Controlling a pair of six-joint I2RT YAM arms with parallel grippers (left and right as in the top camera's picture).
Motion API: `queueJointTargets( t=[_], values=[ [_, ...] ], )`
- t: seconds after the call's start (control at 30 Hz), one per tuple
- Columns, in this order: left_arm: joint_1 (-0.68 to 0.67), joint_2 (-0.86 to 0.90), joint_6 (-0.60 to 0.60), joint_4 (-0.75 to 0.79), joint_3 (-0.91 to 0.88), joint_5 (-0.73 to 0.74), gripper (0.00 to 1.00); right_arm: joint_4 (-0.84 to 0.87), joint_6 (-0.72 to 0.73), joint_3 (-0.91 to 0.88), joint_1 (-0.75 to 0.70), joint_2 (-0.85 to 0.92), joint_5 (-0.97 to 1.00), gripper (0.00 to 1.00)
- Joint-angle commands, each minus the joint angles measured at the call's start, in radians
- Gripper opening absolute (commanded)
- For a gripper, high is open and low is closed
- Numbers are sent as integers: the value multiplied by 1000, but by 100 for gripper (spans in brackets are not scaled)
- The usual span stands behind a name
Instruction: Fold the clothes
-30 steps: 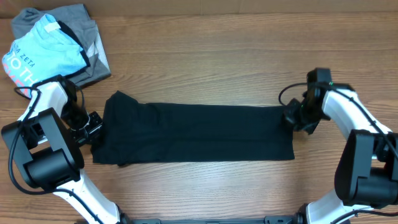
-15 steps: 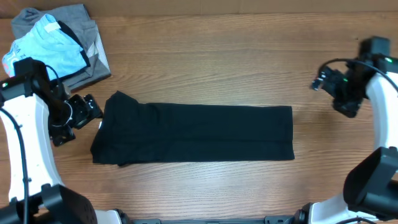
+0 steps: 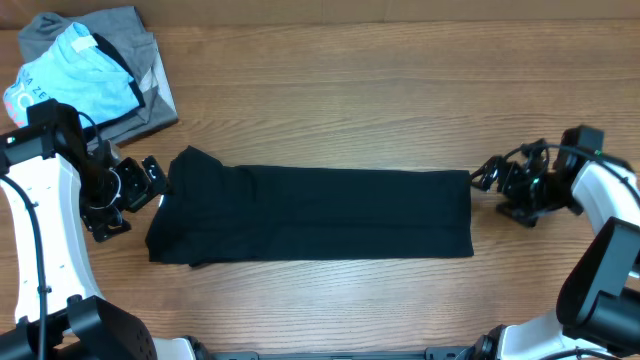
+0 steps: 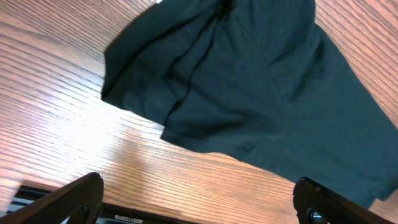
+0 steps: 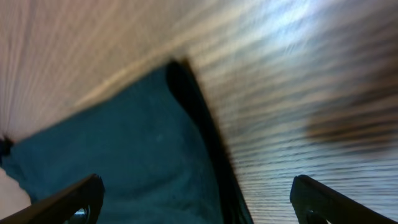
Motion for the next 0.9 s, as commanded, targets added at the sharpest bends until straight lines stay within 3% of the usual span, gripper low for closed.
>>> queueJointTargets(
  t=[0.0, 0.4, 0.5, 0.57, 0.67, 0.77, 0.87],
  values=[
    [-3, -5, 11, 1, -8, 56, 100, 34, -28, -69, -2, 3, -57, 100],
    [-29, -5, 11, 6, -8, 64, 100, 55, 55, -197, 12, 3, -61, 98],
    [-46, -4, 10, 11, -8, 64, 100, 74, 72, -222, 35, 3, -60, 84],
    [-58, -4, 3, 15, -8, 64, 100, 80, 98, -235, 50, 3, -58, 69],
    [-74, -4, 2, 17, -8, 64, 100, 90, 110, -236, 61, 3, -37, 57],
    [-85, -4, 3, 16, -8, 63, 100, 103, 162, -236, 61, 3, -11, 28],
    [-91, -4, 3, 17, -8, 63, 100, 112, 180, -236, 61, 3, -11, 9]
  ],
)
